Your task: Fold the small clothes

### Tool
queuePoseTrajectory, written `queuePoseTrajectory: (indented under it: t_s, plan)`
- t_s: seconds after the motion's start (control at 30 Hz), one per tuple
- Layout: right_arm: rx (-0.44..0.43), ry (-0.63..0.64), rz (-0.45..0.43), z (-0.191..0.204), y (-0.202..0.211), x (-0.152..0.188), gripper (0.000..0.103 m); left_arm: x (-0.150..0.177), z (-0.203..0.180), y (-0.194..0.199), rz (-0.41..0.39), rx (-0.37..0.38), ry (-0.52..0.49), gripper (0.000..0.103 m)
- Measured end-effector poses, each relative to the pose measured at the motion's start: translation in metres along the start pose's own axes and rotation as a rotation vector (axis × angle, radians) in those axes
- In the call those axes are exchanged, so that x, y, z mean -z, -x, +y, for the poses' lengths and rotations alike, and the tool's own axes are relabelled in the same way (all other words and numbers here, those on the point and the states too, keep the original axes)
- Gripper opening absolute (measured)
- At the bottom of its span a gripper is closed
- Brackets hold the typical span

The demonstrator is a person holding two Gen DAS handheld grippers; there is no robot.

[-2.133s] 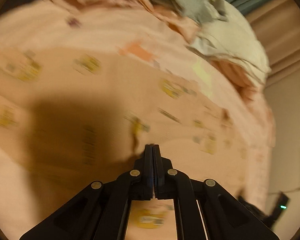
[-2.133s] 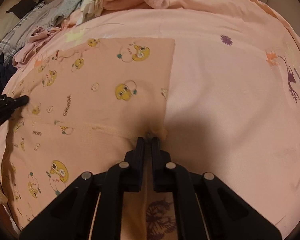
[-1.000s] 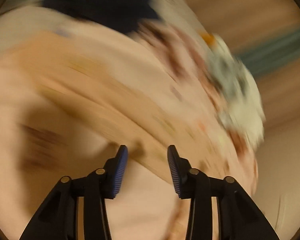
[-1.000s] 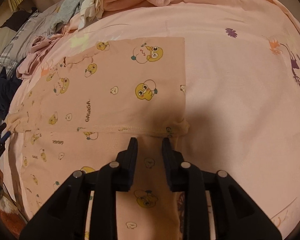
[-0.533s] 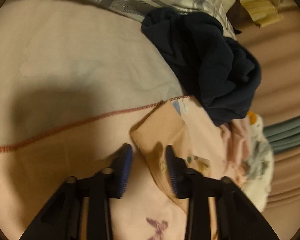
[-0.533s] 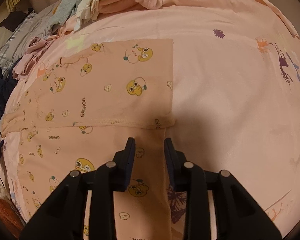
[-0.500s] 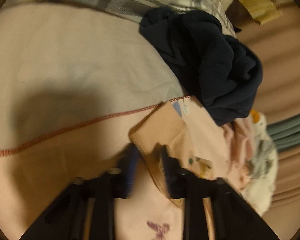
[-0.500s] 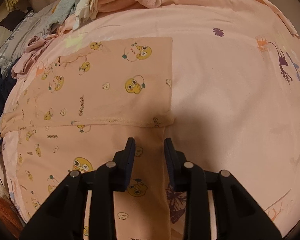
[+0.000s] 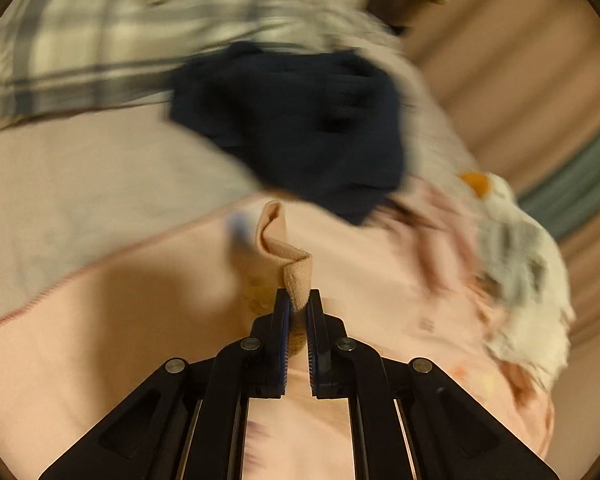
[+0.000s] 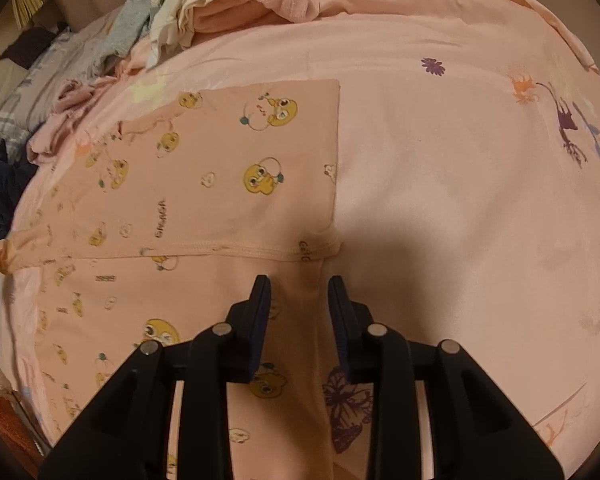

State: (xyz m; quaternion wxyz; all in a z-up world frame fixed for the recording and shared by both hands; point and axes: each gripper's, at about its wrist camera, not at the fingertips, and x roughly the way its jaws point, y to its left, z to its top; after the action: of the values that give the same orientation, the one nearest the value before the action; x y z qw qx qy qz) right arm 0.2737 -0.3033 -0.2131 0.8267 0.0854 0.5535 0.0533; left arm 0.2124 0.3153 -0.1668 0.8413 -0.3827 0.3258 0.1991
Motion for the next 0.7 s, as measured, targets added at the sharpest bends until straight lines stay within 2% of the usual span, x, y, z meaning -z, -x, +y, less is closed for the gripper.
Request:
queuePoseTrajectory:
  t_s: [0.07, 0.17, 0.27, 0.43, 0.53, 0.63, 0.7]
  plan:
    - [-0.038, -0.006, -0.008, -0.002, 0.004, 0.002, 0.03, 0.015, -0.046, 0.01, -0.001, 0.044, -0.112, 0.006]
    - [-0.041, -0.015, -0.028, -0.004, 0.01, 0.004, 0.03, 0.047, -0.114, 0.013, 0.024, 0.121, -0.237, 0.006]
    - [-0.073, -0.045, -0.048, -0.01, 0.016, 0.005, 0.03, 0.089, -0.179, 0.002, 0.109, 0.213, -0.304, 0.006]
    - [-0.096, -0.079, -0.08, -0.027, 0.029, 0.009, 0.03, 0.182, -0.256, -0.027, 0.262, 0.293, -0.412, 0.006]
    - [-0.105, -0.111, -0.088, -0.04, 0.033, 0.011, 0.03, 0.231, -0.277, -0.048, 0.37, 0.3, -0.445, 0.006]
    - [-0.118, -0.146, -0.087, -0.052, 0.034, 0.012, 0.03, 0.259, -0.286, -0.067, 0.412, 0.253, -0.486, 0.006]
    - [-0.128, -0.152, -0.084, -0.055, 0.035, 0.012, 0.03, 0.265, -0.288, -0.072, 0.439, 0.223, -0.491, 0.006]
